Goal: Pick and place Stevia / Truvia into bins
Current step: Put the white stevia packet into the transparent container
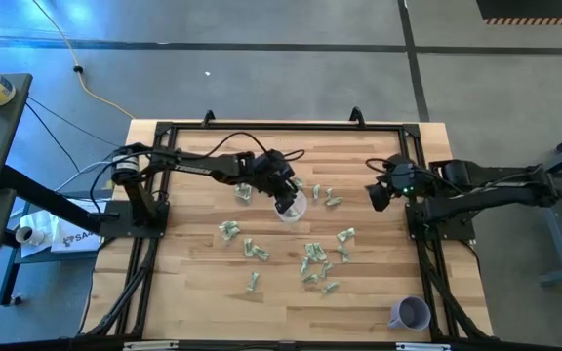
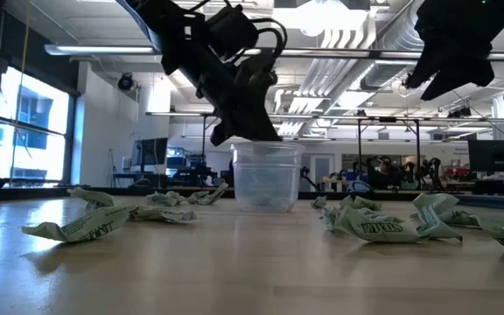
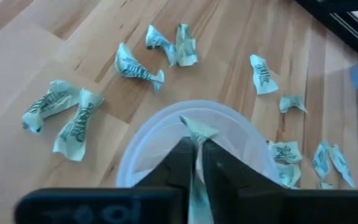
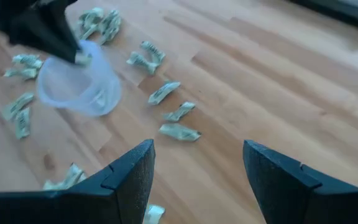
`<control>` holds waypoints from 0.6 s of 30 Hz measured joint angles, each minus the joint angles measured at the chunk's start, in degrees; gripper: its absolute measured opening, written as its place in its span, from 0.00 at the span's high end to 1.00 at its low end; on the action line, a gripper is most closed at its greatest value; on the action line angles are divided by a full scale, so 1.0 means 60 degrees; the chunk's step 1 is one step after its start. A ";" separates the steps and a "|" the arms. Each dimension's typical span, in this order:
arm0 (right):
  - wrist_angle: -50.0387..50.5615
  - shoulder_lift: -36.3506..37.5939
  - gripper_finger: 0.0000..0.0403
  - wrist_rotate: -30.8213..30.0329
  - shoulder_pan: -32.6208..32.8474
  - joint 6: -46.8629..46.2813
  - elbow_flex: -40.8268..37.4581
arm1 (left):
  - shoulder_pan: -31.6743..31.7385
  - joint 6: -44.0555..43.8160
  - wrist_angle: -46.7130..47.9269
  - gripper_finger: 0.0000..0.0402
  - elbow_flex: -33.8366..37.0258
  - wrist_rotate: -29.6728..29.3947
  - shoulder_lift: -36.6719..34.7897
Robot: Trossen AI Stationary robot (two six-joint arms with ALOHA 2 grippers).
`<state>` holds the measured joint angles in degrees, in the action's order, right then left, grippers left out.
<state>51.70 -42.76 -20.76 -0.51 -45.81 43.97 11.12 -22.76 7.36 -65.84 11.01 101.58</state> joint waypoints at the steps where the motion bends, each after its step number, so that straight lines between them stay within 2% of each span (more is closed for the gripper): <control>1: 0.0000 0.0000 0.42 -0.0152 0.0000 0.0060 0.0000 | 0.0002 -0.0008 -0.0011 0.78 0.0000 -0.0003 0.0000; 6: 0.0000 0.0000 0.42 -0.0494 0.0000 0.0221 0.0000 | 0.0006 -0.0326 0.0077 0.61 -0.0039 -0.0063 0.0000; 10: -0.0016 -0.0004 0.42 -0.0491 0.0000 0.0395 -0.0012 | 0.0010 0.0170 0.1488 0.52 -0.0701 -0.0236 -0.0267; 13: -0.0281 0.0000 0.42 -0.0361 -0.0049 0.0552 -0.0348 | 0.0002 0.1106 0.3535 0.51 -0.1521 -0.0995 -0.0563; 16: -0.1200 -0.0095 0.42 0.0591 -0.0312 0.1157 -0.1157 | 0.0023 0.1715 0.5279 0.52 -0.2258 -0.1768 -0.0705; 18: -0.2254 -0.0277 0.42 0.1257 -0.0530 0.1597 -0.1789 | 0.0024 0.1804 0.5878 0.54 -0.2631 -0.2117 -0.0892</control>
<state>38.18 -44.42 -13.22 -3.69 -36.23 33.23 11.27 -11.93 42.63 -81.63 -1.69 96.23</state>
